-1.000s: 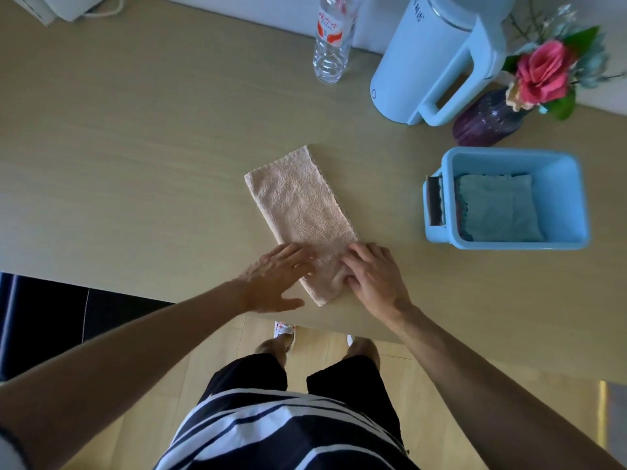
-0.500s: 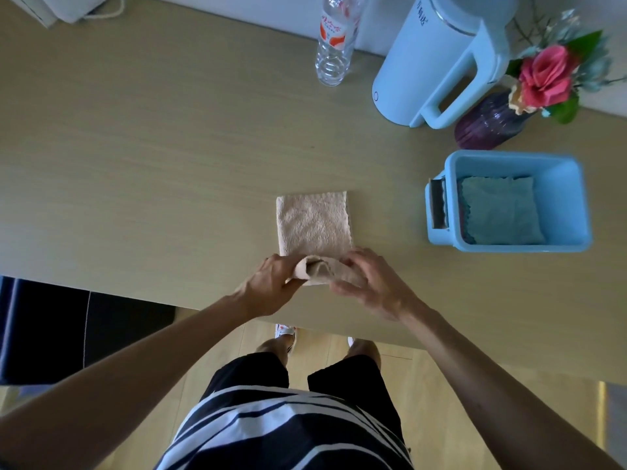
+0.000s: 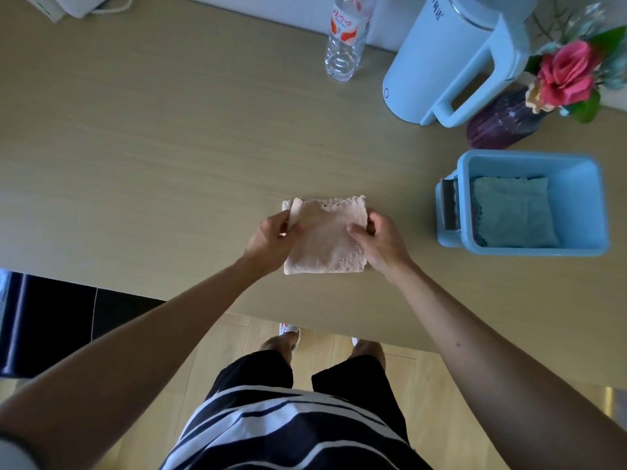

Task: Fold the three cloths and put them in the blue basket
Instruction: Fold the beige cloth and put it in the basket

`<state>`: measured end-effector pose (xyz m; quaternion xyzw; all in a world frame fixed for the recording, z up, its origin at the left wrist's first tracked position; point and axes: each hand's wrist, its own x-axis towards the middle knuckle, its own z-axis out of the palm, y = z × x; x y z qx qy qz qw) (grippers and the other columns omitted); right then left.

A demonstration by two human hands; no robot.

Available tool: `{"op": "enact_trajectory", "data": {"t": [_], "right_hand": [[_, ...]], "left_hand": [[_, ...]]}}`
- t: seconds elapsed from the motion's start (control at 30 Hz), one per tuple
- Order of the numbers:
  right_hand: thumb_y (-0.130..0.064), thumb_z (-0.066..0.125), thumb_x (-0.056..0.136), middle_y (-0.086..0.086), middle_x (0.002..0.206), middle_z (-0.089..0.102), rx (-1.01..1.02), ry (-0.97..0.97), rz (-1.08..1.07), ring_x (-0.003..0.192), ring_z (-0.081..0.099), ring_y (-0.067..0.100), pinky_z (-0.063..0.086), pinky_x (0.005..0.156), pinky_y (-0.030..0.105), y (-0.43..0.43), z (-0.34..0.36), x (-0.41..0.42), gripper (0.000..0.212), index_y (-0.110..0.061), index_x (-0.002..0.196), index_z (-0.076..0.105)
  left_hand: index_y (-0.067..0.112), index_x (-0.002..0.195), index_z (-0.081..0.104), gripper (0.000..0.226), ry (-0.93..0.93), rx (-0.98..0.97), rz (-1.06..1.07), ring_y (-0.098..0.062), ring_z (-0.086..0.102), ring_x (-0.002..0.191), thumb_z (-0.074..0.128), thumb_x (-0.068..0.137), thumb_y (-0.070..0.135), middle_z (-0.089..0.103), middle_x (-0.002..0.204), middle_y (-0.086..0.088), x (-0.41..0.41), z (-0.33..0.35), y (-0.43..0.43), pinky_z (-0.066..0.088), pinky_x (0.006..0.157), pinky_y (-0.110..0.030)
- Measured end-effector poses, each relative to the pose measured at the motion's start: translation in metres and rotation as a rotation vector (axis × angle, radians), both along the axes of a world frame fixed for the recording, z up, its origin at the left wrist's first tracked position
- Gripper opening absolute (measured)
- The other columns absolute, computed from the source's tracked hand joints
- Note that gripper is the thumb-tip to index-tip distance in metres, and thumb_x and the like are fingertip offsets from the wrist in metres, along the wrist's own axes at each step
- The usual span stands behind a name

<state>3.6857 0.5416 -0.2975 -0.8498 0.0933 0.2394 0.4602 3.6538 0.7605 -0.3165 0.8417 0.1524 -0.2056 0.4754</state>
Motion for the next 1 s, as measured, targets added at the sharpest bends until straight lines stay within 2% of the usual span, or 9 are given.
{"op": "enact_trajectory", "data": {"t": [0.17,0.37,0.47,0.57,0.67,0.73,0.87,0.93,1.0], "right_hand": [[-0.032,0.061,0.094,0.004,0.067,0.048,-0.137,-0.043,0.026,0.056,0.040,0.017,0.033,0.052,0.033,0.007,-0.014,0.009,0.036,0.000,0.085,0.050],[-0.025,0.062,0.093,0.000,0.068,0.052,-0.270,-0.127,0.066,0.056,0.044,0.017,0.036,0.054,0.034,0.014,-0.028,0.013,0.024,-0.010,0.082,0.048],[-0.022,0.061,0.092,0.002,0.077,0.064,-0.293,-0.143,0.038,0.064,0.059,0.024,0.049,0.058,0.039,0.016,-0.030,0.011,0.014,-0.011,0.097,0.055],[-0.021,0.063,0.089,0.004,0.095,0.066,-0.395,-0.353,0.035,0.082,0.063,0.027,0.052,0.071,0.041,0.017,-0.022,0.002,0.029,-0.013,0.114,0.052],[-0.022,0.066,0.086,0.005,0.111,0.059,-0.514,-0.577,0.177,0.103,0.055,0.025,0.046,0.089,0.038,0.020,-0.014,-0.009,0.041,-0.015,0.124,0.052],[-0.027,0.061,0.088,0.005,0.122,0.057,-0.502,-0.600,0.345,0.113,0.052,0.025,0.043,0.094,0.039,0.024,-0.015,-0.016,0.044,-0.015,0.130,0.053],[-0.040,0.054,0.095,0.008,0.161,0.028,-0.568,-0.456,0.581,0.149,0.027,0.028,0.029,0.118,0.045,0.020,-0.038,-0.033,0.068,-0.012,0.153,0.032],[-0.049,0.044,0.100,0.007,0.169,0.004,-0.658,-0.406,0.655,0.155,0.005,0.028,0.015,0.123,0.053,0.014,-0.048,-0.042,0.075,-0.012,0.159,0.015],[-0.057,0.031,0.101,0.007,0.168,-0.008,-0.722,-0.370,0.680,0.155,-0.003,0.029,0.008,0.123,0.057,0.009,-0.051,-0.046,0.077,-0.016,0.160,0.005]], "left_hand": [[0.017,0.101,0.063,0.013,-0.019,0.079,0.084,-0.016,0.066,0.076,0.059,0.092,0.026,0.068,0.087,0.007,0.005,-0.005,-0.002,0.040,0.051,-0.022],[0.013,0.120,0.054,0.028,-0.113,0.110,0.106,-0.010,0.062,0.062,0.059,0.093,0.019,0.072,0.086,-0.004,-0.001,-0.011,0.002,0.043,0.047,-0.016],[0.013,0.124,0.050,0.037,-0.307,0.331,-0.016,-0.017,0.058,0.083,0.059,0.087,0.012,0.061,0.102,-0.004,-0.008,-0.007,0.003,0.047,0.055,-0.029],[0.006,0.120,0.058,0.034,-0.645,0.474,-0.336,-0.028,0.053,0.102,0.058,0.086,0.008,0.057,0.115,-0.013,-0.014,-0.003,0.002,0.051,0.070,-0.039],[0.007,0.138,0.052,0.048,-0.700,0.538,-0.697,-0.032,0.043,0.135,0.054,0.093,0.023,0.050,0.145,-0.015,-0.015,-0.012,0.004,0.039,0.107,-0.045],[0.005,0.149,0.039,0.063,-0.614,0.577,-0.796,-0.033,0.023,0.150,0.051,0.095,0.035,0.033,0.159,-0.016,-0.011,-0.021,0.006,0.025,0.119,-0.050],[0.008,0.157,0.015,0.083,-0.416,0.630,-0.804,-0.030,0.003,0.154,0.034,0.097,0.062,0.008,0.166,-0.013,-0.008,-0.033,0.011,0.012,0.123,-0.055],[0.012,0.158,0.010,0.088,-0.378,0.653,-0.796,-0.030,0.000,0.154,0.031,0.094,0.068,0.003,0.167,-0.012,-0.009,-0.036,0.013,0.007,0.123,-0.056],[0.013,0.159,0.006,0.090,-0.369,0.664,-0.783,-0.030,-0.003,0.154,0.029,0.093,0.071,0.000,0.167,-0.011,-0.009,-0.037,0.013,0.003,0.123,-0.056]]}}
